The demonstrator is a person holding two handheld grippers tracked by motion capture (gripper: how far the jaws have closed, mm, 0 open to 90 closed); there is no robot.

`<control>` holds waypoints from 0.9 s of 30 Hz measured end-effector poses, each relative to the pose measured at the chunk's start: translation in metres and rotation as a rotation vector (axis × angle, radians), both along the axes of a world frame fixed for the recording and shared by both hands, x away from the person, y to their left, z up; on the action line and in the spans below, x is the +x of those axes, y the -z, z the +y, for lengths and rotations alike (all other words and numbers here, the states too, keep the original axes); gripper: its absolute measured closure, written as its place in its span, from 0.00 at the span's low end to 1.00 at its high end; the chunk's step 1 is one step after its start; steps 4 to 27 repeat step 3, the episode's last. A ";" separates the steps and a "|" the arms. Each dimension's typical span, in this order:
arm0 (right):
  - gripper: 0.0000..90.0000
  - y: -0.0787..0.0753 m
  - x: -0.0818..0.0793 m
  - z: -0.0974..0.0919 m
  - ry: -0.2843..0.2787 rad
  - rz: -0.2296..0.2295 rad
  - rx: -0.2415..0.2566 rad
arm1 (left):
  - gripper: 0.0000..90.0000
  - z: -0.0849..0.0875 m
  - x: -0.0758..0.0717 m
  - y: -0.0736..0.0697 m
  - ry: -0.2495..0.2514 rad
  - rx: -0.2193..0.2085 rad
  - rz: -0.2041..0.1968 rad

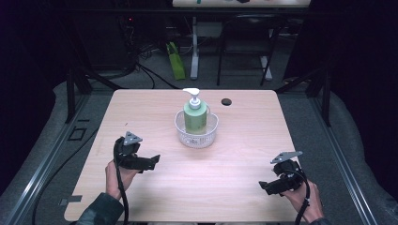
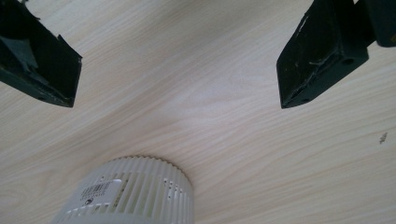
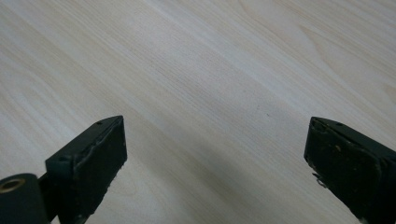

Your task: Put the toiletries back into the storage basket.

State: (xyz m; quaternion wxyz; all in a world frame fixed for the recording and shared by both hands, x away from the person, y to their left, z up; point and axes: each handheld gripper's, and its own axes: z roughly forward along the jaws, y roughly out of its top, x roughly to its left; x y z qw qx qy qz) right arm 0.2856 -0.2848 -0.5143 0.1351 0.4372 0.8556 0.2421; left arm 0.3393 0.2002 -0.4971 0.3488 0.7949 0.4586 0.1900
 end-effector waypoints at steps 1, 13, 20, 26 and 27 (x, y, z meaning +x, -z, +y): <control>0.06 0.000 0.000 0.000 -0.001 -0.001 -0.005 | 0.00 0.002 0.002 0.001 -0.002 0.003 -0.004; 0.06 0.000 0.000 0.000 -0.004 -0.001 -0.005 | 0.00 0.006 0.004 0.002 -0.003 0.001 -0.015; 0.06 0.000 0.000 0.000 -0.004 -0.001 -0.005 | 0.00 0.006 0.004 0.002 -0.003 0.001 -0.015; 0.06 0.000 0.000 0.000 -0.004 -0.001 -0.005 | 0.00 0.006 0.004 0.002 -0.003 0.001 -0.015; 0.06 0.000 0.000 0.000 -0.004 -0.001 -0.005 | 0.00 0.006 0.004 0.002 -0.003 0.001 -0.015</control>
